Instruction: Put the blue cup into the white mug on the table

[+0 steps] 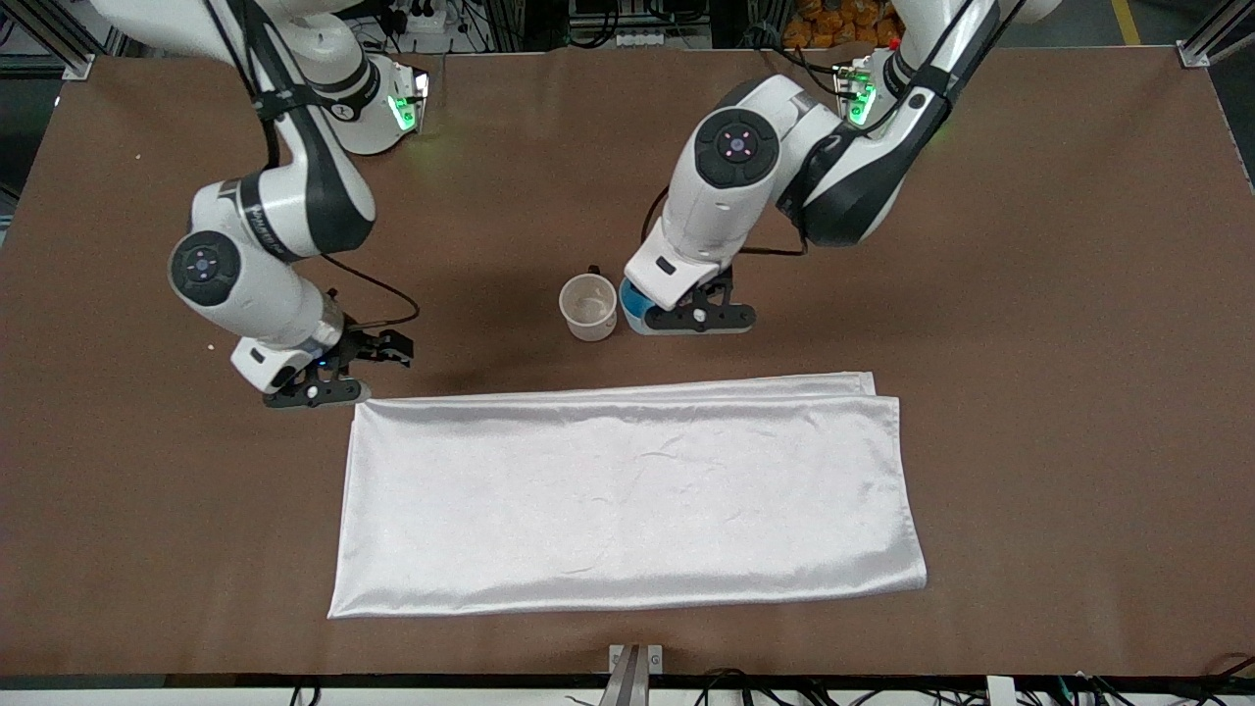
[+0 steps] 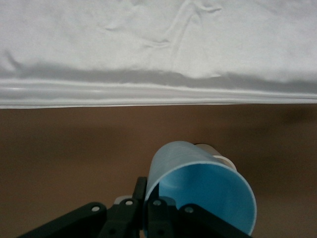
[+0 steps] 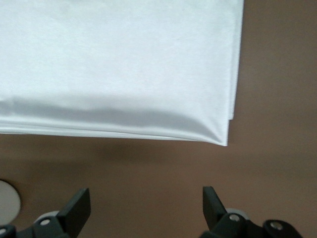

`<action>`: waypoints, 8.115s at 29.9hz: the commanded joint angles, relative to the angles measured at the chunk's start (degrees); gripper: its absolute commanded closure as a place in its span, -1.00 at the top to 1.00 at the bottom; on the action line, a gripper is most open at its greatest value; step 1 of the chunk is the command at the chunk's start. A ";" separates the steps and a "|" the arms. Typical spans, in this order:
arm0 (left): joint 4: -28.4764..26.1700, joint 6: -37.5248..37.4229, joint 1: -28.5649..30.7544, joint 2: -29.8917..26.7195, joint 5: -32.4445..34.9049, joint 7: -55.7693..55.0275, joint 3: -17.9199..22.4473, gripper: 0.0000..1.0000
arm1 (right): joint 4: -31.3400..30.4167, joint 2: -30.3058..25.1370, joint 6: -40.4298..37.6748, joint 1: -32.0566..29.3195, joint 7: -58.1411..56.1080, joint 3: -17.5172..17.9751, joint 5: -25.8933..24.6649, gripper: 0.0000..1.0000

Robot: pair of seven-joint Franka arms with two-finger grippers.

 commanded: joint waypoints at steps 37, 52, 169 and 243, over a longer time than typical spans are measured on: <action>-0.48 11.81 -13.55 12.05 13.75 -16.50 1.46 -1.00 | 2.11 -11.22 -17.36 -9.25 -8.02 1.00 0.21 1.00; -0.30 11.38 -13.02 10.83 15.17 -16.24 1.37 1.00 | 15.20 -12.72 -28.69 -10.91 -8.10 0.21 -0.49 1.00; -8.74 -15.26 32.51 -28.47 -0.21 39.39 8.14 1.00 | 27.07 -13.69 -41.70 -12.15 -8.10 -0.14 -0.67 1.00; -8.13 -19.12 32.07 -28.20 -2.14 41.50 8.31 1.00 | 26.99 -13.08 -37.84 -12.67 -8.10 -0.14 -3.22 1.00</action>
